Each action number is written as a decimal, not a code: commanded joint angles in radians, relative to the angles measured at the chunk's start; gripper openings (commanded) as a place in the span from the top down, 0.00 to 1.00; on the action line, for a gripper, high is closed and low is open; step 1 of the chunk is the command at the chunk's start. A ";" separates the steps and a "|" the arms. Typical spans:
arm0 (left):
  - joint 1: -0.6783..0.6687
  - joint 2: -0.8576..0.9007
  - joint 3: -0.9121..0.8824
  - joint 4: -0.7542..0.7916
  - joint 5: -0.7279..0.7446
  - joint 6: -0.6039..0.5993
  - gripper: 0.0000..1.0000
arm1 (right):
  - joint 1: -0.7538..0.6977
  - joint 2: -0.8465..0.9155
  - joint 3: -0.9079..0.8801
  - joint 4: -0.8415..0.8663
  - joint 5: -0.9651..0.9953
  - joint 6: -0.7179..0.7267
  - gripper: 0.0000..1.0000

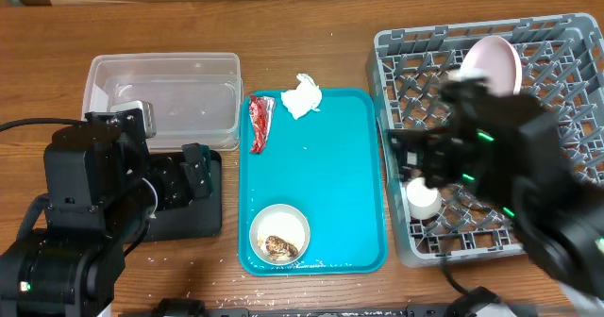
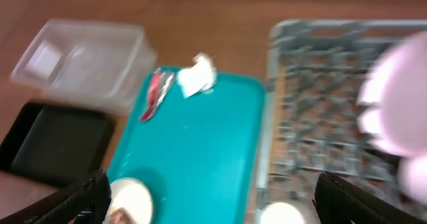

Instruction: Sort waste into correct bins and load items into the dishwasher

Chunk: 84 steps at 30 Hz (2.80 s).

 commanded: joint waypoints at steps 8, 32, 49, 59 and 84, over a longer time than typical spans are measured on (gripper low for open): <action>-0.006 0.001 0.008 0.002 -0.007 -0.006 0.00 | -0.276 -0.360 -0.285 0.187 0.069 -0.059 0.00; -0.006 0.001 0.007 0.002 -0.007 -0.006 0.00 | -0.473 -1.053 -1.389 0.916 0.050 0.006 0.00; -0.006 0.001 0.008 0.001 -0.007 -0.006 0.00 | -0.472 -1.053 -1.531 1.160 0.051 0.005 0.00; -0.006 0.001 0.008 0.002 -0.007 -0.006 0.00 | -0.472 -1.053 -1.531 1.160 0.051 0.005 0.00; -0.494 0.432 -0.193 0.096 0.045 -0.183 0.07 | -0.472 -1.053 -1.531 1.160 0.051 0.005 0.00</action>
